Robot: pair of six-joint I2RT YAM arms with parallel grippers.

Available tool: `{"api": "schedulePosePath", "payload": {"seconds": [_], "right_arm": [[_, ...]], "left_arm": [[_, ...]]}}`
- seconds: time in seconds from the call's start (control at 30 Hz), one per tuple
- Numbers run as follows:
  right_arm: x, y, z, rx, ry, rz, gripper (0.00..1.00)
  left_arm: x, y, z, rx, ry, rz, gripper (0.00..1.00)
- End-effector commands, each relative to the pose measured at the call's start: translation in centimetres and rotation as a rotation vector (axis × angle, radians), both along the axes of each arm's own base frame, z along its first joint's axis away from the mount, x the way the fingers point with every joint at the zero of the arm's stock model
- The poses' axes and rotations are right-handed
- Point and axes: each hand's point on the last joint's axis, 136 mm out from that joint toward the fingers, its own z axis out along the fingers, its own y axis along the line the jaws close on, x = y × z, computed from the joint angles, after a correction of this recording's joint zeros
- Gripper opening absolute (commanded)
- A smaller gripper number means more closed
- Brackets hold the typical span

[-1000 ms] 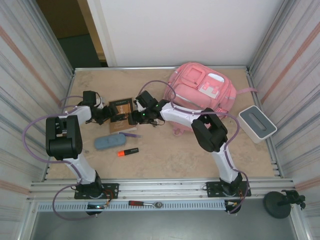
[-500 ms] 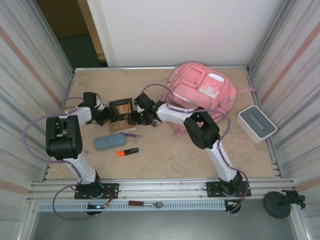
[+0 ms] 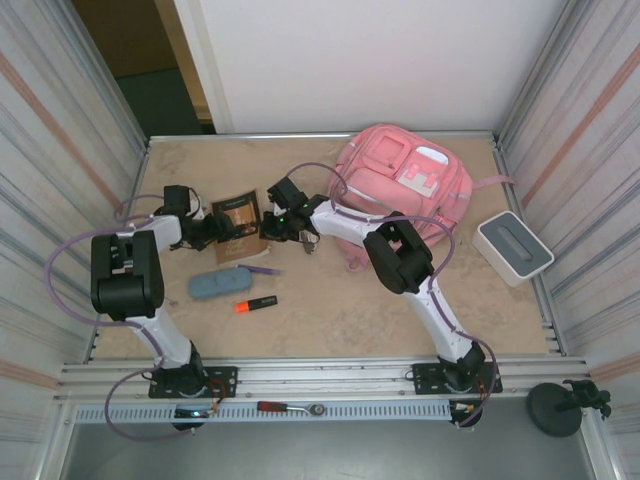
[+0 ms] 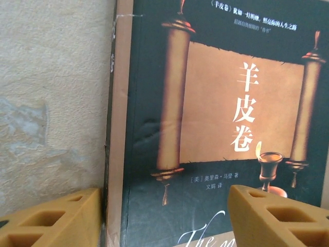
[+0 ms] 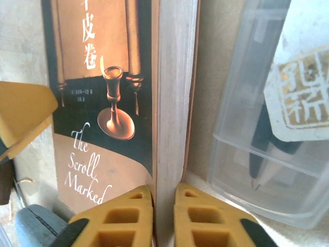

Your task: Pack books, pencil case, and school supplies into a backpack

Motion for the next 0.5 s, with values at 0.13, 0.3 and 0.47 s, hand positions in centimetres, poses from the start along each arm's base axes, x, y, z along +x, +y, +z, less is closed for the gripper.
{"api": "schedulePosePath", "payload": {"seconds": [0.13, 0.3, 0.47], "right_arm": [[-0.4, 2.4, 4.3, 0.141, -0.035, 0.043, 0.00], [0.0, 1.9, 7.4, 0.244, -0.043, 0.037, 0.00], [1.0, 0.8, 11.3, 0.325, -0.084, 0.034, 0.00]], "left_arm": [[-0.6, -0.6, 1.1, -0.030, -0.026, 0.003, 0.68], [-0.5, 0.7, 3.1, -0.047, -0.106, 0.075, 0.73], [-0.7, 1.0, 6.4, -0.163, -0.236, 0.129, 0.75]]}}
